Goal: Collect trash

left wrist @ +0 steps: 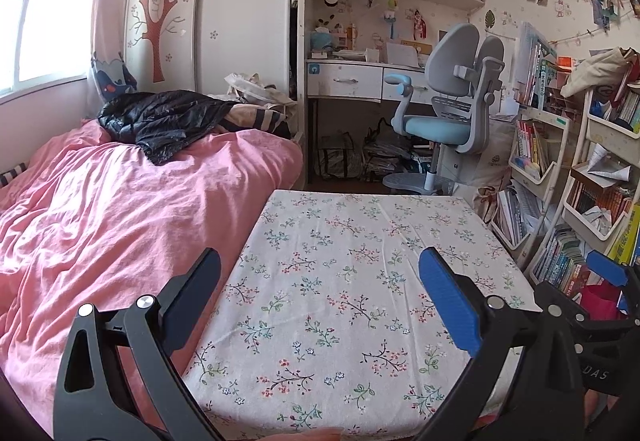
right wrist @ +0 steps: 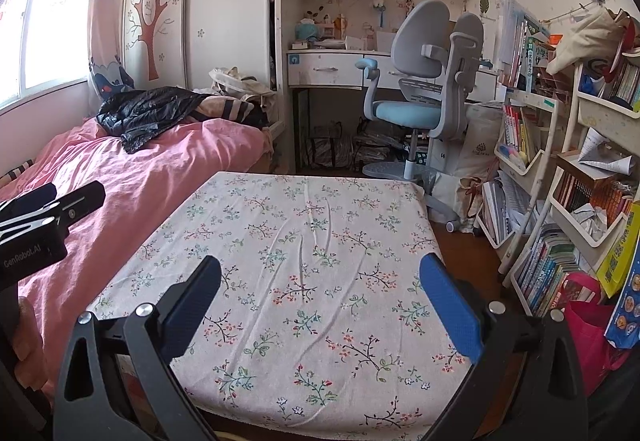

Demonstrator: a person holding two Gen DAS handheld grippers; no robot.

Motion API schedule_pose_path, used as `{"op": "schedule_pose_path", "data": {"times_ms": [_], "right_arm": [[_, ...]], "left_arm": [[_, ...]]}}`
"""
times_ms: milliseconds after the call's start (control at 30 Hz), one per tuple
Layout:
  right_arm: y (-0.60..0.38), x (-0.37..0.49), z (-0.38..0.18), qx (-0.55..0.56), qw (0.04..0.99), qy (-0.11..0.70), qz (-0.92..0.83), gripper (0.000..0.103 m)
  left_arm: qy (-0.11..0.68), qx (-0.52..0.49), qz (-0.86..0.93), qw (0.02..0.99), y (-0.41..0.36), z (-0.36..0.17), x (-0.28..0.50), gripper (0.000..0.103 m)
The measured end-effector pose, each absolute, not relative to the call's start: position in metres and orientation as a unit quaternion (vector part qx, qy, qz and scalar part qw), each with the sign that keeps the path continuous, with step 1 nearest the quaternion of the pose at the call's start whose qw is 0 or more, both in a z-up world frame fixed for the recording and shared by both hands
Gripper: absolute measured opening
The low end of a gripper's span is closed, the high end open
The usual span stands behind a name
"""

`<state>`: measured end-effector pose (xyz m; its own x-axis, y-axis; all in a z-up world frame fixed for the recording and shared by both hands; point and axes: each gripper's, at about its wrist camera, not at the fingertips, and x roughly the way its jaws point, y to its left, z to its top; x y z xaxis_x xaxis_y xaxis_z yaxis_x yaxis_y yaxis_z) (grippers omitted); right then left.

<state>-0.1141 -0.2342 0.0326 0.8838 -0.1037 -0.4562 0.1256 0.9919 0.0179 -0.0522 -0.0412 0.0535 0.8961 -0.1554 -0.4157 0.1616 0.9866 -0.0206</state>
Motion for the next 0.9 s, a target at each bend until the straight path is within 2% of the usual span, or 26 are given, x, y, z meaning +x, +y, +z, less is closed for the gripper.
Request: {"op": "schedule_pose_path", "data": {"times_ms": [900], "right_arm": [[-0.2372, -0.1144, 0.0239, 0.022, 0.969, 0.239, -0.059, 0.096]], "left_arm": [[0.220, 0.001, -0.075, 0.973, -0.0404, 0.0504, -0.0470, 0.096]]}}
